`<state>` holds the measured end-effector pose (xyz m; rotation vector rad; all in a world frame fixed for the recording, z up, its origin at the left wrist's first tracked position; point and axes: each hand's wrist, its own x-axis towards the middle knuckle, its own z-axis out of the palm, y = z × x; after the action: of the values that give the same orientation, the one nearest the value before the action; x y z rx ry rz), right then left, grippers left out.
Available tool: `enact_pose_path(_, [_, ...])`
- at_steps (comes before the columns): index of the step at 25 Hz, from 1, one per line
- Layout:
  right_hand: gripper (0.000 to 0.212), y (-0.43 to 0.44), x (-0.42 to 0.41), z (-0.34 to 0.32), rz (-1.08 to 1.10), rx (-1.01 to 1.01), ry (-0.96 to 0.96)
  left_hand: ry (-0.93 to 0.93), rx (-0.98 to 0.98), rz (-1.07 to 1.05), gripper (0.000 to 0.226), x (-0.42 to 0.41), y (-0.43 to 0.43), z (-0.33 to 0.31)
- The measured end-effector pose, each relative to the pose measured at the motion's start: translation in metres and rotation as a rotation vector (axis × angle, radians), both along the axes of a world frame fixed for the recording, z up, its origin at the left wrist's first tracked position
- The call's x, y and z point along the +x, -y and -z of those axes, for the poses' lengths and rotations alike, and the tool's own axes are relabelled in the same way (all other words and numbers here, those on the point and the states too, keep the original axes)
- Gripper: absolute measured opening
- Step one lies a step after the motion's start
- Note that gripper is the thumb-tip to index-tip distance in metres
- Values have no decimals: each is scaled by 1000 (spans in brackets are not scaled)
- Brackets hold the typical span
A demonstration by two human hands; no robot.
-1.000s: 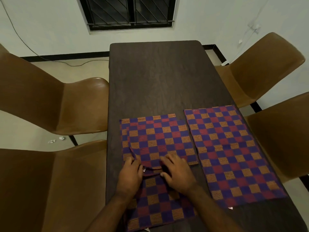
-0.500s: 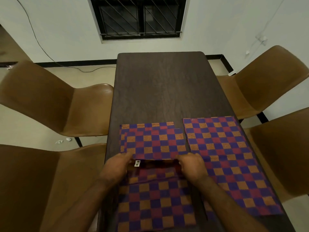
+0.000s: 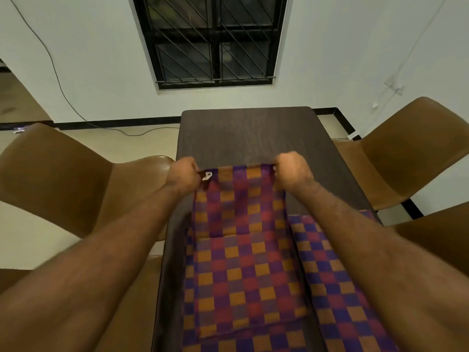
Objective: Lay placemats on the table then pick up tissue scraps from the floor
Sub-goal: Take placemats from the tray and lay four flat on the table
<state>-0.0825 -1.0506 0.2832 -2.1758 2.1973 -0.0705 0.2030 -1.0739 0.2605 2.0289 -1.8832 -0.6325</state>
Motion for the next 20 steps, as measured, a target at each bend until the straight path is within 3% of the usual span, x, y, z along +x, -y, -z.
enact_pose_path(2, [19,46,3,-35,-13,-97,7,-50,-87,-102,13,-7,54,-41])
enact_pose_path(5, [24,108,-2,-108,-26,-353,93,-252,-375,-135,13,-13,117,-122])
enact_pose_path(8, [22,151,-4,-178,-34,-652,143,-369,-636,-106,33,-5,150,-197])
enact_pose_path(11, [20,164,3,-203,-69,-861,219,-453,-760,-58,24,10,164,-222])
enact_pose_path(15, [26,141,10,-142,-229,-873,323,-489,-782,17,15,24,154,-175])
enact_pose_path(20, [54,105,4,3,-245,-431,398,-363,-469,-37,13,36,123,-20])
